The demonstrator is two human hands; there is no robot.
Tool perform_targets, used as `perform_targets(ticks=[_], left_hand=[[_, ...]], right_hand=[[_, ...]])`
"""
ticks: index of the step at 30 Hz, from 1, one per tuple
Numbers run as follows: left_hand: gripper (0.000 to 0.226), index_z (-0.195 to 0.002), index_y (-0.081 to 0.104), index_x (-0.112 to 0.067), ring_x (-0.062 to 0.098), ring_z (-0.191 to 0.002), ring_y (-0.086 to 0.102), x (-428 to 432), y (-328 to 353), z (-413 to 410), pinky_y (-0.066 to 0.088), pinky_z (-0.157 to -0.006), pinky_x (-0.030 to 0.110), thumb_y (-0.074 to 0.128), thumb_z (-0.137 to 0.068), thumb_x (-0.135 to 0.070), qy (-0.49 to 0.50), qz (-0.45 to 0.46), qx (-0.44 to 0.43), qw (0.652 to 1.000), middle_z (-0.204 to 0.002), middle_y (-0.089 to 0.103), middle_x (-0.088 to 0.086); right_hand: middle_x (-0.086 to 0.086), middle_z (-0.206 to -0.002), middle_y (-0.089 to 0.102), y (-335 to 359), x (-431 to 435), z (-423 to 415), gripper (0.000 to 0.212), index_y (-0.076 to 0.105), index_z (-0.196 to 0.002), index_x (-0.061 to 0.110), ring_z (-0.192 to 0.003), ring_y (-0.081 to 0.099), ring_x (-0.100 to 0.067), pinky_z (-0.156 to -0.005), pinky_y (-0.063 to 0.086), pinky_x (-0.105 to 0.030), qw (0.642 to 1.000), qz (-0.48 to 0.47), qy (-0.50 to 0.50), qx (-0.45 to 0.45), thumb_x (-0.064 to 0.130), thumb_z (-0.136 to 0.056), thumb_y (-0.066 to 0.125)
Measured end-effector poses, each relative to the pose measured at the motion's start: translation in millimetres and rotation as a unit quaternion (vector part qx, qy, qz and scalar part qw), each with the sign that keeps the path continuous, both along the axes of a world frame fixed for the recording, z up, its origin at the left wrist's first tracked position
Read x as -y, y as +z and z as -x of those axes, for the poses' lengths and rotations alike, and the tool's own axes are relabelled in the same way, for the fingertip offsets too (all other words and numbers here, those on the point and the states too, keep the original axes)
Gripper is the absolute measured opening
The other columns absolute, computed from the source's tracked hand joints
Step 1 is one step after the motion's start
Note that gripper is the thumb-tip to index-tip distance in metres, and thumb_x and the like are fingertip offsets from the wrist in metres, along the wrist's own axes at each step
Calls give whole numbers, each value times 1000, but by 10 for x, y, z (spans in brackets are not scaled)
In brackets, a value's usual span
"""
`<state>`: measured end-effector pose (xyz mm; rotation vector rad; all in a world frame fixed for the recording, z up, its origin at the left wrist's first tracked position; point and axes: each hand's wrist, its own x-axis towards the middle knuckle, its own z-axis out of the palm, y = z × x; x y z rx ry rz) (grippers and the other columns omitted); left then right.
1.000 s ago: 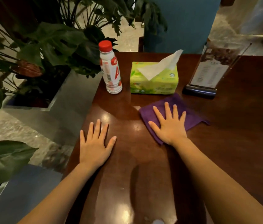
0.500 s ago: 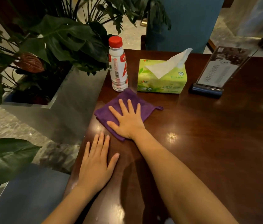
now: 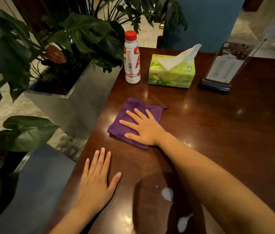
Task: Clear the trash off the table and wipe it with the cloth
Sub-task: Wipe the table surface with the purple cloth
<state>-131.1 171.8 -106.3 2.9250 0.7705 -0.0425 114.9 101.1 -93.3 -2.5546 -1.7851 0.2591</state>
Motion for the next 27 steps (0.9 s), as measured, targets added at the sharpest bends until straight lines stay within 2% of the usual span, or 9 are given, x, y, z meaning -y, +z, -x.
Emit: perform_targets(ticks=[2, 6, 9, 11, 14, 20, 27], left_hand=[[78, -145, 26, -14, 12, -143, 7, 43, -2, 63, -8, -113, 27, 8, -88, -65, -6, -2, 4, 1000, -153, 21, 2], [82, -146, 21, -15, 14, -144, 8, 62, -8, 90, -10, -114, 26, 4, -86, -68, -11, 1, 12, 1000, -156, 17, 1], [88, -148, 11, -18, 12, -145, -2, 68, -20, 93, -11, -115, 28, -5, -81, -71, -13, -2, 11, 1000, -157, 4, -2], [92, -148, 5, -18, 11, -144, -8, 70, -18, 88, -9, -116, 31, -11, -76, -74, -12, 2, 5, 1000, -157, -1, -3], [97, -148, 2, -18, 11, -143, -12, 78, -4, 80, -5, -119, 35, -16, -72, -75, -9, 12, -4, 1000, -156, -6, -3], [96, -147, 2, -15, 14, -143, -8, 81, -16, 106, 0, -119, 39, -16, -74, -74, -24, 9, -6, 1000, -156, -2, 1], [86, -147, 11, -19, 14, -145, 1, -50, -8, 280, 6, -119, 41, -9, -81, -70, -82, -5, -1, 997, -157, 8, 0]], right_hand=[[3, -162, 1, 10, 230, -63, 79, 8, -146, 47, -149, -1, -26, -116, -2, -55, 1000, 3, -19, -1, 72, -72, -1], [4, -162, 2, 18, 768, -271, 81, 10, -145, 49, -149, 0, -24, -117, 1, -54, 996, 3, -94, 1, 74, -68, -1], [4, -162, 2, 42, 1198, -402, 81, 10, -145, 50, -149, 0, -23, -118, 1, -54, 988, 7, -153, -7, 75, -69, 0], [4, -162, 0, 63, 1433, -425, 76, 9, -145, 50, -149, -1, -23, -118, 0, -54, 983, 15, -181, -12, 74, -74, 4], [4, -162, 0, 79, 1691, -417, 59, 8, -146, 48, -149, -3, -23, -119, -2, -54, 976, 23, -215, -15, 64, -91, 21], [4, -162, 1, 74, 2040, -262, 50, 9, -147, 45, -149, -2, -22, -119, -2, -52, 957, 17, -289, -26, 50, -98, 17], [5, -162, 2, 79, 2373, 112, 50, 11, -147, 44, -149, 0, -22, -119, 0, -52, 916, 2, -399, -33, 50, -98, 18]])
